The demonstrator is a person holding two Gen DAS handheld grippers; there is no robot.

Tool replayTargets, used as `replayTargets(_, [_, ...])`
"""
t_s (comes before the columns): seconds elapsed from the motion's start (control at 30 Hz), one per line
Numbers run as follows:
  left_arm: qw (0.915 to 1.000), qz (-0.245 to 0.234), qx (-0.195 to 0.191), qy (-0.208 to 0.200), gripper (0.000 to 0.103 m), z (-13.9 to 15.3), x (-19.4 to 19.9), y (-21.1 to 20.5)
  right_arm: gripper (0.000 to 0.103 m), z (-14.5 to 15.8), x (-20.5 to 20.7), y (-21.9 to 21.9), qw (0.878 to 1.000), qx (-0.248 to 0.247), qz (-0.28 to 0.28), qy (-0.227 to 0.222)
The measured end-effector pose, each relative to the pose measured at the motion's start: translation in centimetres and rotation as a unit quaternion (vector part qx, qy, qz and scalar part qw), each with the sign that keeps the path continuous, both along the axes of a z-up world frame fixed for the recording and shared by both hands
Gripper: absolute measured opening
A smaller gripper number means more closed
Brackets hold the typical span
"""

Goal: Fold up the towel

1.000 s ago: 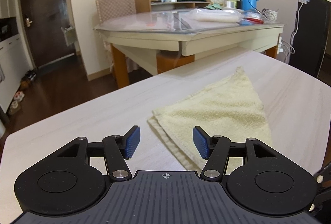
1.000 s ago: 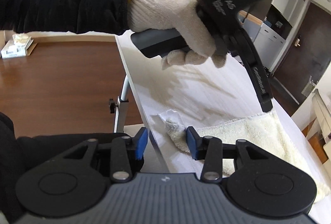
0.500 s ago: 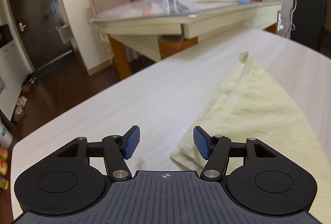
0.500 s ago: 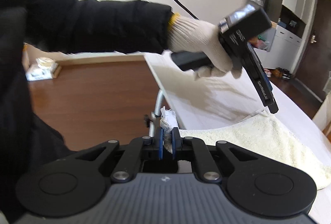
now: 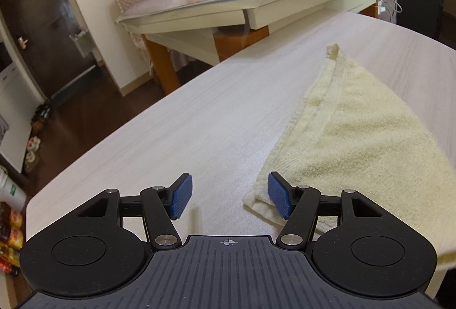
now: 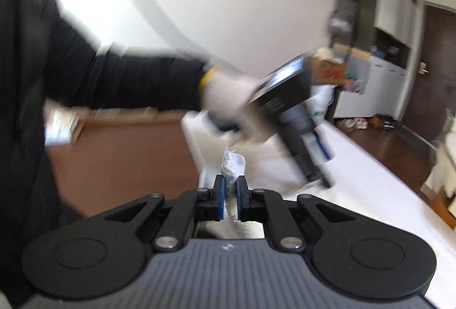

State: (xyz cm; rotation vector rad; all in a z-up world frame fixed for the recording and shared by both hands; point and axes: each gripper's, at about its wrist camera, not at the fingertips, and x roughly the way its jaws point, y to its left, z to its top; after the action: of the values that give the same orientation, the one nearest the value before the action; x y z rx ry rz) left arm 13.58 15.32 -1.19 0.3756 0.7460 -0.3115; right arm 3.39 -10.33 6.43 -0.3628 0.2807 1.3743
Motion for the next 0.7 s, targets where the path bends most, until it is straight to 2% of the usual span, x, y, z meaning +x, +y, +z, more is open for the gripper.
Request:
replayTargets(0.1, [0.9999,0.004,-0.01,0.003,0.07,0.0,0.1,0.3,0.009,1.3,3.3,-1.2,0.999,0.034,-0.033,0.019])
replayTargets(0.2, [0.9998,0.008,-0.016,0.005,0.07,0.0,0.2,0.3,0.009,1.9,8.7,-3.0,0.992,0.073,-0.087,0.063])
replayTargets(0.3, [0.999,0.022,-0.038,-0.003,0.064,0.4,0.3,0.7,0.009,1.4,12.0,-3.9,0.984,0.087,-0.121,0.096])
replayTargets(0.4, [0.9952,0.049,-0.078,-0.032,0.064,1.7,-0.1,1.8,0.009,0.1,14.8,-4.5,0.976,0.093,-0.151,0.129])
replayTargets(0.57, [0.9927,0.063,-0.084,-0.059,0.063,2.7,-0.8,2.3,0.009,-4.2,19.2,-5.6,0.953,0.08,-0.22,0.195])
replayTargets(0.7, [0.9939,0.04,-0.084,-0.058,0.063,2.7,-1.4,1.2,0.009,-6.7,21.5,-6.8,0.939,0.068,-0.249,0.225])
